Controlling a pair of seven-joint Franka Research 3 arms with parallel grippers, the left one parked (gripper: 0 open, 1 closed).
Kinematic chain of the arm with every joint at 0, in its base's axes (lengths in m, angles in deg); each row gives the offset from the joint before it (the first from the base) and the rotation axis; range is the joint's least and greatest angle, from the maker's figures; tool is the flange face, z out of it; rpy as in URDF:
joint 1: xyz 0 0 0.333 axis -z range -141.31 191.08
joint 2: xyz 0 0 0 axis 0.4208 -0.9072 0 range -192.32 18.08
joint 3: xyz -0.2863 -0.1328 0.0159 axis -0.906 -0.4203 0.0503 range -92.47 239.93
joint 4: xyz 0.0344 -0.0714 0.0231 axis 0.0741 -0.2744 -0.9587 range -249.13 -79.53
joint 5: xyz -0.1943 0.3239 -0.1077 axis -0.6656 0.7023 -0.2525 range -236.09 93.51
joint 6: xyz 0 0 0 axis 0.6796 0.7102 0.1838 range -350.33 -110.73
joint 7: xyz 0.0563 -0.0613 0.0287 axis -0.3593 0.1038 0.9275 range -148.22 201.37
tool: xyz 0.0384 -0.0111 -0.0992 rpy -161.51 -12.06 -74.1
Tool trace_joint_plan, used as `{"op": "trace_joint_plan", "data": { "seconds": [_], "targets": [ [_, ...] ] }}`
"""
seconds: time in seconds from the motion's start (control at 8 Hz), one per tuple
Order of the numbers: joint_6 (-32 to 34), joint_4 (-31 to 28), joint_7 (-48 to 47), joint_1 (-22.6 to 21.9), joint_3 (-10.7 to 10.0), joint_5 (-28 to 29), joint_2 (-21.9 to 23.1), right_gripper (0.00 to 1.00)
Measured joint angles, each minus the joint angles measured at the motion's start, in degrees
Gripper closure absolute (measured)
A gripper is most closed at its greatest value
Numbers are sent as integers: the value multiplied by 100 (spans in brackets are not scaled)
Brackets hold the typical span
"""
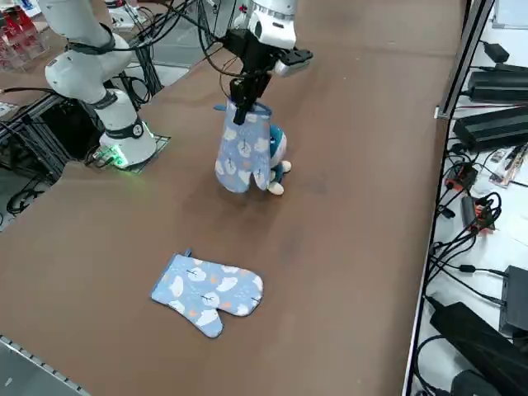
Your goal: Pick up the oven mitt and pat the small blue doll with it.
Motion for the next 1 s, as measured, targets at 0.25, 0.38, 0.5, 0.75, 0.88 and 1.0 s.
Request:
{"op": "trace_joint_plan", "data": {
  "seconds": [0.25,0.38,0.5,0.75,0.88,1.0],
  "targets": [
    [-18,320,-257,-8,-2,381,-198,97],
    [-42,516,-385,-9,-2,506,-328,97],
    [-62,756,-440,-6,-8,576,-463,97],
    [-78,1179,-451,11,-55,596,-640,97],
    [-68,1303,-441,21,-106,517,-659,97],
    [-13,1378,-347,22,-146,262,-658,97]
  ]
}}
